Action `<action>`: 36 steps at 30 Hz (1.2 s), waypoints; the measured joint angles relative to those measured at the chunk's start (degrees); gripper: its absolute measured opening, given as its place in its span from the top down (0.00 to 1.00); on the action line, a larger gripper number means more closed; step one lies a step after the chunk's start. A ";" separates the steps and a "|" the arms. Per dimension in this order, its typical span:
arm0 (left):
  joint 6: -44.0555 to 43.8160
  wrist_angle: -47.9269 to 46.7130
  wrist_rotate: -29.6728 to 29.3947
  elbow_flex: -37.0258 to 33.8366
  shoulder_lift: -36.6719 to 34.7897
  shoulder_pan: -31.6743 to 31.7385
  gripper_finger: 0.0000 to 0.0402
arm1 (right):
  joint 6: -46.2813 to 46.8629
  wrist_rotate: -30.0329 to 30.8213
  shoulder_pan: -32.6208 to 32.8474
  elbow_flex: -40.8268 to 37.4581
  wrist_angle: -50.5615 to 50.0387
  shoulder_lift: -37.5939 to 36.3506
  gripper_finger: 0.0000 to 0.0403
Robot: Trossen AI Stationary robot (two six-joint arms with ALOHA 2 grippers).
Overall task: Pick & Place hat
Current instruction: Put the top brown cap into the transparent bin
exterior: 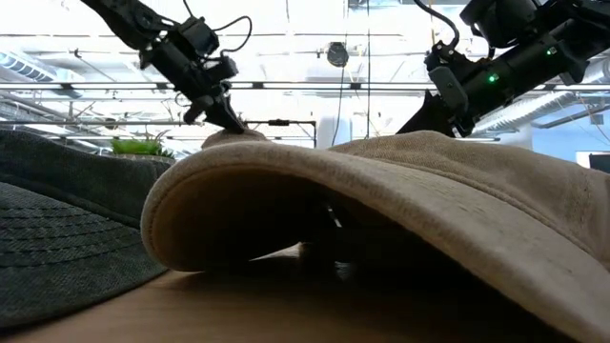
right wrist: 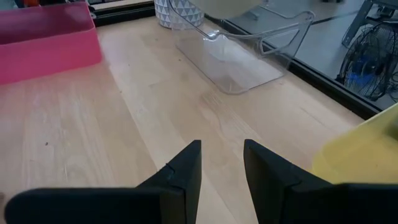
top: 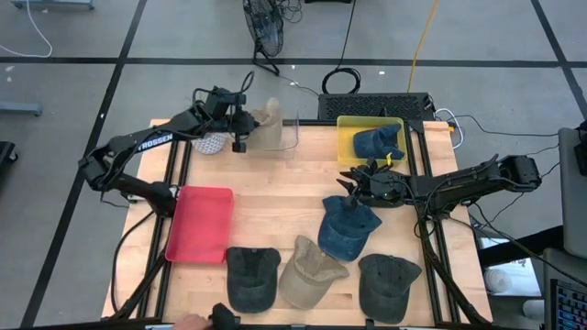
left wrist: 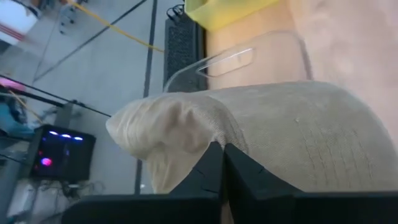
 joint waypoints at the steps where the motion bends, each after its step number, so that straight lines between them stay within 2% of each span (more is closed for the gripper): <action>1: 1.03 1.27 -0.01 0.00 0.76 0.03 0.97 | 0.00 0.00 0.00 0.00 0.04 0.00 0.75; 8: 6.04 4.66 0.00 0.00 6.36 0.81 0.99 | 0.03 0.01 0.00 -0.13 0.17 0.00 0.75; 14: 6.72 6.38 -0.94 0.00 10.43 1.80 0.95 | 0.07 0.03 0.00 -2.40 3.42 0.00 0.75; 19: 6.12 6.42 0.17 0.00 11.41 1.80 0.99 | -0.13 0.03 0.00 -3.88 7.35 0.00 0.75; 25: 5.52 5.19 2.99 -0.22 11.41 1.73 0.95 | -0.15 0.02 0.00 -4.13 7.74 0.00 0.75; 29: 5.52 1.88 4.28 -0.22 11.40 1.73 0.97 | -0.15 0.01 0.00 -4.13 7.73 0.00 0.75; 32: 5.82 -0.34 4.35 -0.24 11.40 1.73 0.98 | -0.15 0.01 0.00 -4.13 7.71 0.00 0.75; 36: 5.84 -0.74 4.05 -0.24 11.40 1.42 0.95 | -0.15 0.01 0.00 -4.13 7.71 0.00 0.75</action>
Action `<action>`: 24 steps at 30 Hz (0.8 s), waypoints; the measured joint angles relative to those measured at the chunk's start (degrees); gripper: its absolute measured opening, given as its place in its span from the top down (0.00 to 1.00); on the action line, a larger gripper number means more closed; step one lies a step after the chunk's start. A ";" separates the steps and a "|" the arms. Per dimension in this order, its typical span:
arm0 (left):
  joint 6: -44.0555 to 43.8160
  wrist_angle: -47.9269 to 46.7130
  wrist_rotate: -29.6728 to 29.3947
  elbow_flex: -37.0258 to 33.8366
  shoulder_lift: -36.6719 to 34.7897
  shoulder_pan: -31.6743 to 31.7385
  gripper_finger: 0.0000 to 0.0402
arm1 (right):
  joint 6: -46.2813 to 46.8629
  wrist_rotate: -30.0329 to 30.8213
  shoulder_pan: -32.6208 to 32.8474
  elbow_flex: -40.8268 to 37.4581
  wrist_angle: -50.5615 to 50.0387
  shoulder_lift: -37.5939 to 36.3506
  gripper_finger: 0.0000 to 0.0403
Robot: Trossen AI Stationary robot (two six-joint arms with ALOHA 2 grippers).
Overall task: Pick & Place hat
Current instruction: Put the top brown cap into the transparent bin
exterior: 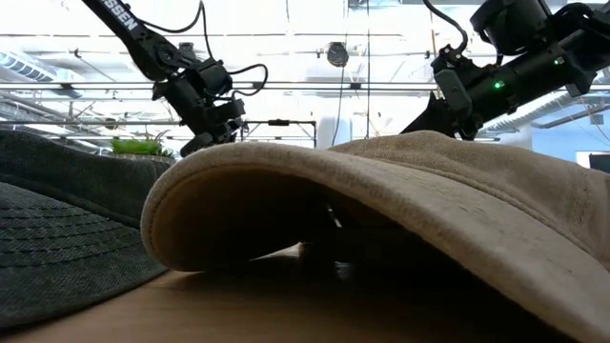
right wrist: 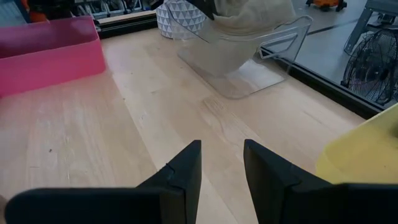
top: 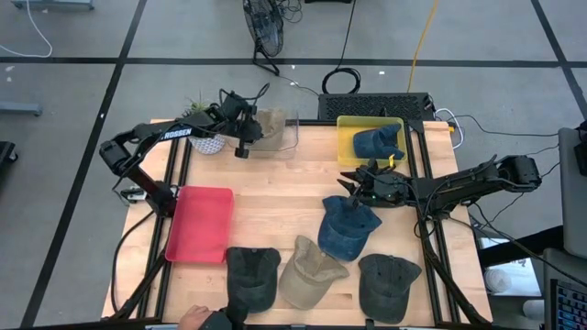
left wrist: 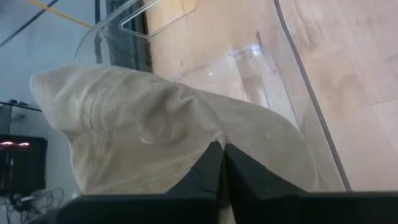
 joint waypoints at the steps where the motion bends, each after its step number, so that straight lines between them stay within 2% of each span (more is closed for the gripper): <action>1: 0.01 0.01 -0.04 0.00 -0.01 -0.27 0.95 | 0.00 0.00 0.00 0.00 0.00 0.00 0.75; 7: 0.16 0.83 -0.72 0.00 -0.01 -2.88 0.98 | -0.24 0.00 0.00 0.00 0.00 0.00 0.75; 13: -4.35 -1.49 -7.43 0.00 -0.09 -5.52 0.95 | -0.22 0.00 0.00 0.00 -0.04 0.00 0.75; 18: -7.89 -2.86 -7.95 -0.02 -0.12 -6.07 0.97 | -0.23 0.00 0.00 -0.02 -0.04 0.00 0.75; 24: -8.23 -1.83 -8.16 -0.04 -0.09 -6.01 0.98 | -0.22 0.00 0.00 -0.02 -0.02 0.00 0.75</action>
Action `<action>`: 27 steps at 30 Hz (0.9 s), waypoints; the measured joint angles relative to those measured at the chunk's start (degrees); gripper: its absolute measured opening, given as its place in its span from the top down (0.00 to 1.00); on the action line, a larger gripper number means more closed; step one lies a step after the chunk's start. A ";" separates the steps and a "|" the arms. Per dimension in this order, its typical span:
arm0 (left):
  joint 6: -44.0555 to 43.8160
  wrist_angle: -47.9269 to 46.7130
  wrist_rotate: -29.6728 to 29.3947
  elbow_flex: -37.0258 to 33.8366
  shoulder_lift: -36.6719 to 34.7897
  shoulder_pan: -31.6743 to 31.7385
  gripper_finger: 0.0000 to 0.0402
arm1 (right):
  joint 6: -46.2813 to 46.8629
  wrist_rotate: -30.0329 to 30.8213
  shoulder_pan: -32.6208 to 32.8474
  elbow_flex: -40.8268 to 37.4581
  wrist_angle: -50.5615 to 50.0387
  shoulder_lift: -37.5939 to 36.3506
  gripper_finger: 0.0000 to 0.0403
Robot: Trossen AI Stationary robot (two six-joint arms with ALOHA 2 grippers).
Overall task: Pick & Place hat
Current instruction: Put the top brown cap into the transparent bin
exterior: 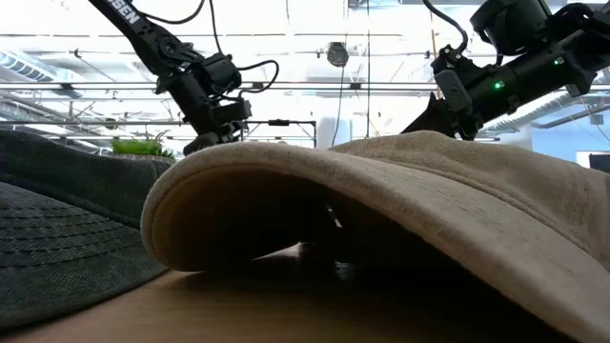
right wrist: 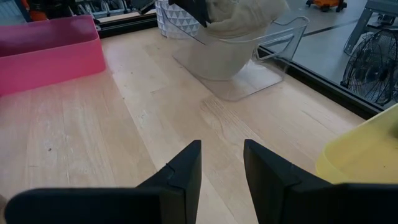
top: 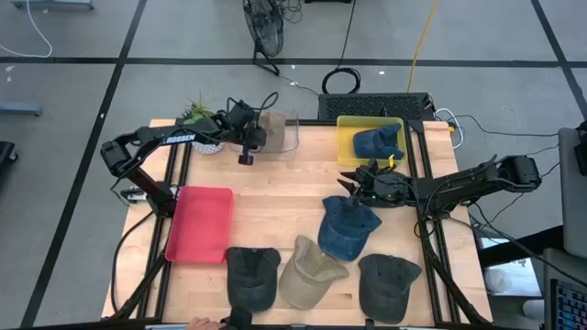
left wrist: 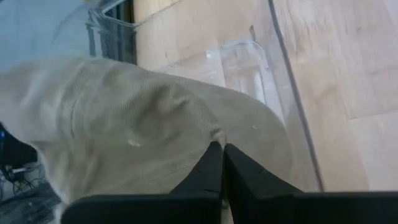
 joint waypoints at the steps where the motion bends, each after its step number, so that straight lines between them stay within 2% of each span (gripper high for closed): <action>1: 0.02 0.43 -0.02 0.00 0.00 0.00 0.97 | -0.02 0.00 0.00 0.00 0.00 0.00 0.75; 9: -0.35 1.68 -0.04 0.00 0.00 0.00 0.83 | -0.22 0.00 -0.04 0.00 0.83 0.00 0.75; 15: -1.31 1.70 -0.22 0.00 0.00 0.00 0.80 | -0.20 0.00 -0.04 0.00 0.83 0.00 0.75; 22: -1.57 1.75 -10.85 0.00 0.00 0.00 0.80 | -0.20 0.00 -0.04 0.00 0.81 0.00 0.75; 27: -3.09 1.69 -10.97 0.00 0.00 -0.02 0.80 | -0.20 0.00 -0.04 0.00 0.81 0.00 0.75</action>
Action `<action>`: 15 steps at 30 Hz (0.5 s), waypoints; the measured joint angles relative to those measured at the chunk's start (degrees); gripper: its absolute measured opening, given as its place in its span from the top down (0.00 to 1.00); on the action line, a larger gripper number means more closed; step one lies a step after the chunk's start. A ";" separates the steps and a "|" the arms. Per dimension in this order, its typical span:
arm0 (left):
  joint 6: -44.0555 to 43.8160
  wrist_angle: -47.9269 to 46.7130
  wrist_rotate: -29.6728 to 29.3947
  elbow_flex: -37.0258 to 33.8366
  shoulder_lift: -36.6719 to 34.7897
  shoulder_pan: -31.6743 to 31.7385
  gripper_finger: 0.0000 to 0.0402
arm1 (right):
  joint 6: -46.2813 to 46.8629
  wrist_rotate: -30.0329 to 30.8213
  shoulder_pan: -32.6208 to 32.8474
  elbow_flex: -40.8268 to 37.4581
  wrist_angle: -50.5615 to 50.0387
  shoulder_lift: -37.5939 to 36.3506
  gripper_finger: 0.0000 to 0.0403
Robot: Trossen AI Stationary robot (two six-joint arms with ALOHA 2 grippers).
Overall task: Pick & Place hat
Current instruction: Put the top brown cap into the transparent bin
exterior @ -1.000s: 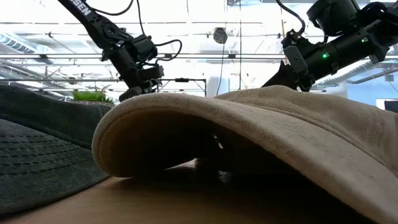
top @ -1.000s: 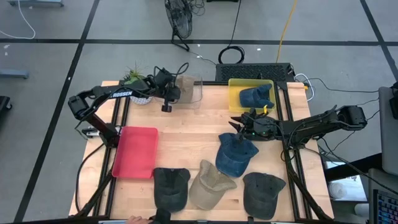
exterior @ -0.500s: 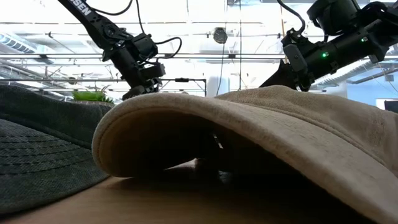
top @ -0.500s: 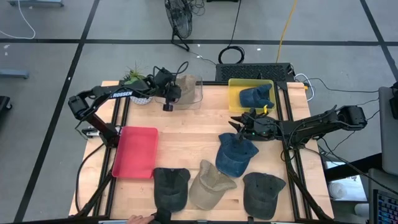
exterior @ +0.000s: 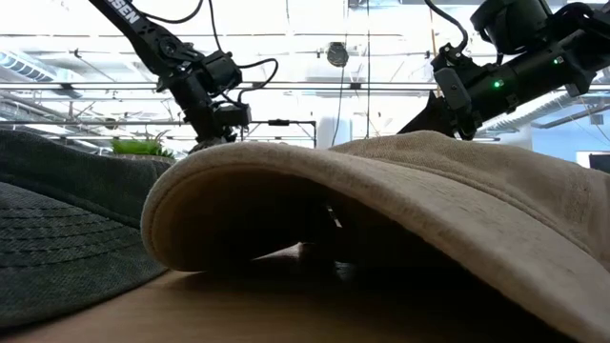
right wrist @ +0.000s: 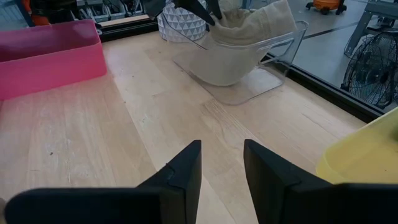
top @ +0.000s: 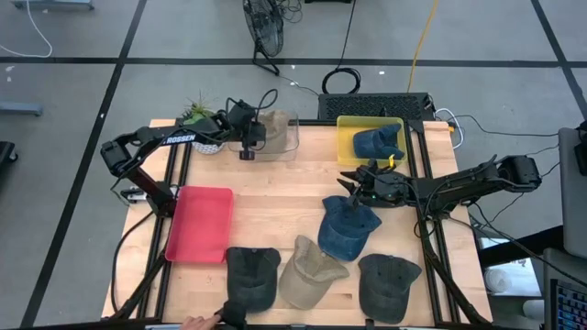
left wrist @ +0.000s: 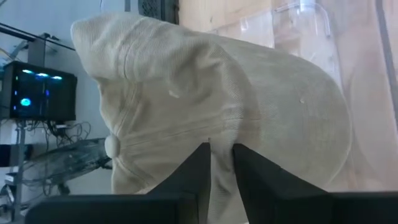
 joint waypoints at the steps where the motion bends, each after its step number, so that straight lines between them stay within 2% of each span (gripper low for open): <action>1: -0.20 -0.01 0.19 0.00 0.00 0.01 0.80 | 0.00 0.00 0.00 0.00 0.00 0.00 0.75; 9: -2.95 -0.26 0.35 0.00 0.01 0.02 0.80 | 0.00 0.00 0.00 0.00 0.00 0.00 0.75; 15: -3.01 0.21 -8.90 0.00 -1.72 -1.19 0.80 | 0.00 0.00 0.00 0.00 -0.01 0.00 0.75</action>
